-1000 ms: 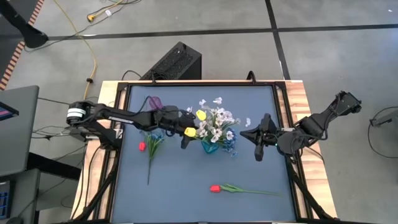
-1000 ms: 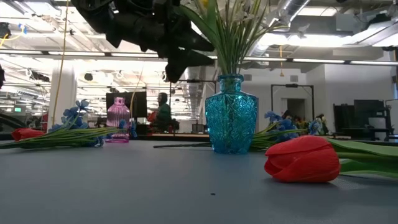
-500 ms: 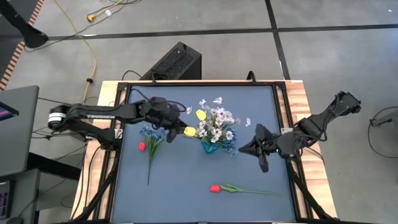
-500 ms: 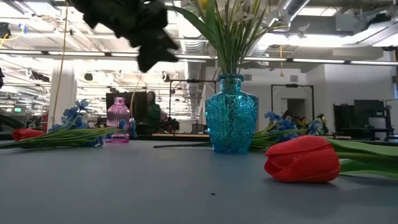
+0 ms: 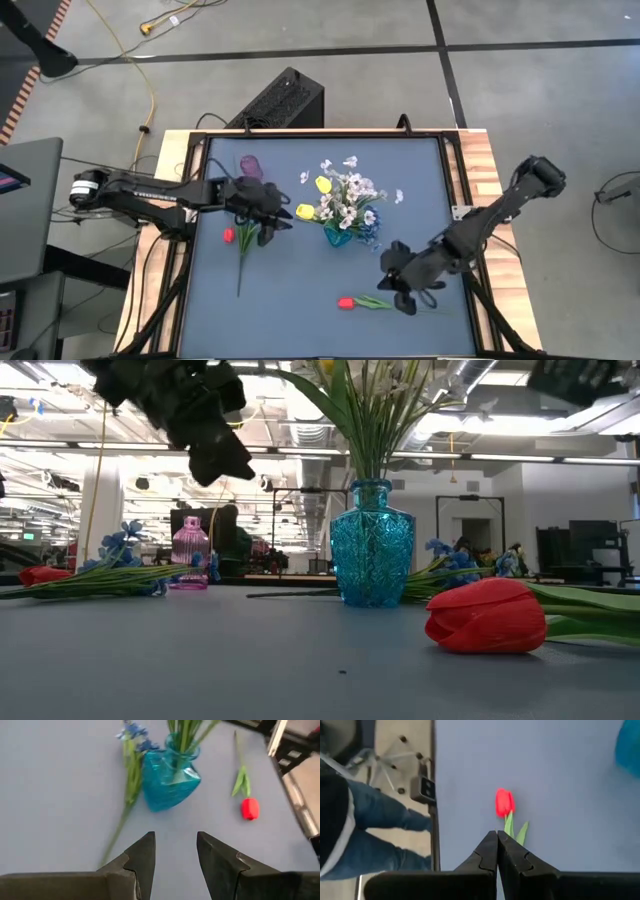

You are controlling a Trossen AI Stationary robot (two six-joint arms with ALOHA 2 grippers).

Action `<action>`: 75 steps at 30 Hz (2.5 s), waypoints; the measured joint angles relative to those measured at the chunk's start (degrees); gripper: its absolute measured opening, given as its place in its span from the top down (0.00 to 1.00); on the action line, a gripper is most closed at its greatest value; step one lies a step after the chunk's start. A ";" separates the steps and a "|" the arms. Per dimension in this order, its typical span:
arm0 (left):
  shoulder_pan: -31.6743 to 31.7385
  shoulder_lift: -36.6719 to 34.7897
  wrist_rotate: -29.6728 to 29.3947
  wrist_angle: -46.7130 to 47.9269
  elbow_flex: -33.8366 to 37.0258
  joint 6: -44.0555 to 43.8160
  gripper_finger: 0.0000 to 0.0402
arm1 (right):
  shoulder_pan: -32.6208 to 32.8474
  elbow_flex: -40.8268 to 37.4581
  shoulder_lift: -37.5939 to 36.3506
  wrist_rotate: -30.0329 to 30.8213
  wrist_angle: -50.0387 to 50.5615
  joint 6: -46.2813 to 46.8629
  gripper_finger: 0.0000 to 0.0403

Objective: Sort flowers into vase by color
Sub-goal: Put the right red flower into the violet vase

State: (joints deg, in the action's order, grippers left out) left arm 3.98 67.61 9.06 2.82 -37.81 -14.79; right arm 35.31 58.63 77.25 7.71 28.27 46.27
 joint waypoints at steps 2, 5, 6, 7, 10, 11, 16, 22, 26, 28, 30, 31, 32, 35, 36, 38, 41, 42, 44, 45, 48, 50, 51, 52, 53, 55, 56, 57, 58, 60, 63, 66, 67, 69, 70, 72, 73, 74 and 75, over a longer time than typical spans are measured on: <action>-1.03 0.00 -0.62 -5.11 3.42 -2.82 0.67 | 0.47 0.00 2.23 -1.59 -0.02 1.39 0.91; -2.54 0.00 -0.94 -10.22 7.57 -5.91 0.67 | 1.77 0.00 6.11 -3.94 0.30 3.84 0.89; -3.09 0.00 -0.92 -11.17 8.41 -6.13 0.67 | 2.36 0.00 7.40 -4.41 0.98 5.07 0.87; -3.65 0.00 -0.95 -11.50 8.96 -6.11 0.67 | 2.76 0.00 8.56 -4.55 2.00 6.71 0.86; -4.84 0.00 -1.47 -11.17 9.43 -4.48 0.67 | 2.84 0.00 11.84 -5.12 4.71 12.23 0.81; -5.09 0.00 -1.49 -11.28 9.56 -3.77 0.67 | 2.49 -0.01 12.57 -5.43 4.85 13.89 0.79; -5.50 0.00 -1.55 -11.39 9.59 -0.87 0.67 | 1.80 0.00 14.90 -6.54 2.71 14.38 0.69; -5.48 0.00 -1.35 -11.38 9.60 0.79 0.67 | 4.77 0.00 19.27 -6.89 2.42 13.87 0.59; -5.48 0.01 -0.74 -11.38 9.58 0.81 0.67 | 6.87 0.00 22.22 -7.46 2.54 13.91 0.55; -5.48 0.02 -0.74 -11.38 9.58 0.83 0.67 | 7.63 0.00 23.37 -7.93 2.71 14.19 0.55; -5.48 0.02 -0.74 -11.38 9.59 0.87 0.67 | 8.47 0.06 24.47 -7.79 3.18 14.90 0.55; -5.48 0.02 -0.73 -11.36 9.58 1.07 0.67 | 8.87 0.16 24.91 -7.77 3.38 15.58 0.56; -5.48 0.02 -0.73 -11.36 9.58 1.27 0.67 | 9.15 0.27 25.29 -7.64 3.92 16.53 0.56; -5.48 0.02 -0.74 -11.39 9.60 1.51 0.67 | 10.11 0.35 26.62 -6.78 5.20 19.03 0.61; -5.48 0.02 -0.72 -11.41 9.60 1.35 0.67 | 10.45 0.33 26.69 -6.51 5.40 19.38 0.63; -5.48 0.02 -0.72 -11.74 9.60 0.74 0.67 | 10.94 0.28 26.73 -5.91 5.72 19.55 0.69; -5.48 0.03 -0.93 -12.71 9.59 0.57 0.67 | 11.39 0.18 25.89 -5.28 5.95 19.70 0.80; -5.48 0.04 -1.31 -13.40 9.58 0.54 0.67 | 11.43 0.16 25.60 -5.05 5.93 19.72 0.84; -5.48 0.04 -2.46 -14.63 9.58 0.09 0.67 | 11.45 0.04 24.93 -5.04 6.03 19.51 0.92; -5.48 0.04 -3.28 -15.21 9.58 -0.22 0.67 | 11.40 -0.01 24.61 -5.16 6.03 18.78 0.94; -5.46 0.04 -5.32 -17.14 9.58 -0.96 0.67 | 11.09 -0.20 23.30 -6.71 6.58 16.52 0.94; -5.46 0.04 -6.33 -18.24 9.58 -0.98 0.67 | 10.60 -0.22 21.78 -6.92 6.60 15.19 0.94; -5.45 0.04 -6.74 -18.53 9.58 -0.99 0.67 | 10.26 -0.20 20.72 -6.92 6.40 14.52 0.94; -5.40 0.04 -6.83 -18.84 9.58 -1.03 0.67 | 9.93 -0.19 19.68 -6.88 6.23 13.62 0.93; -5.37 0.04 -6.84 -19.35 9.58 -1.05 0.67 | 9.70 -0.17 18.64 -6.51 6.14 12.44 0.93; -5.37 0.04 -6.84 -19.75 9.58 -1.07 0.67 | 9.20 -0.19 16.30 -5.61 6.46 9.89 0.94; -5.33 0.03 -6.73 -19.75 9.58 -1.07 0.67 | 8.95 -0.18 14.88 -5.22 6.54 8.69 0.94; -5.30 -0.15 -6.35 -19.71 9.58 -1.05 0.67 | 8.68 -0.17 13.34 -4.83 6.63 7.63 0.94; -5.22 -0.51 -6.22 -19.71 9.58 -0.89 0.67 | 8.32 -0.13 11.84 -4.31 7.03 6.78 0.94; -4.97 -1.52 -6.12 -19.65 9.58 -0.74 0.67 | 7.44 -0.13 8.70 -2.84 8.00 5.20 0.94; -4.23 -3.90 -6.79 -17.81 9.58 -0.92 0.67 | 5.57 -0.13 3.48 0.50 7.70 2.10 0.93; -3.24 -7.11 -7.03 -16.45 9.58 -1.08 0.67 | 3.44 -0.13 -1.92 4.14 6.57 -1.47 0.94; -2.97 -8.04 -6.87 -16.43 9.58 -1.19 0.67 | 2.71 -0.11 -3.67 5.33 5.85 -2.95 0.94; -2.62 -9.70 -6.50 -16.48 9.58 -1.52 0.67 | 0.99 -0.11 -7.05 8.07 3.33 -6.25 0.93; -2.53 -10.43 -6.53 -16.67 9.58 -2.03 0.67 | -0.02 -0.10 -8.73 9.26 1.21 -8.19 0.93; -2.40 -11.79 -6.56 -17.15 9.58 -3.15 0.67 | -2.11 -0.09 -11.36 10.55 -3.76 -12.76 0.93; -2.40 -12.51 -6.58 -17.50 9.58 -3.78 0.67 | -3.31 -0.09 -12.55 10.55 -6.71 -15.36 0.93; -2.38 -13.13 -6.58 -18.39 9.58 -4.18 0.67 | -4.43 -0.08 -13.46 10.54 -9.75 -17.79 0.93; -2.38 -13.75 -6.58 -19.80 9.58 -4.50 0.67 | -5.41 -0.07 -14.14 10.53 -12.52 -19.98 0.93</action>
State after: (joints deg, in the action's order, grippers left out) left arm 1.61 53.87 2.48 -16.98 -28.23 -19.29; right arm 29.90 58.57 63.11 18.24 15.75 26.29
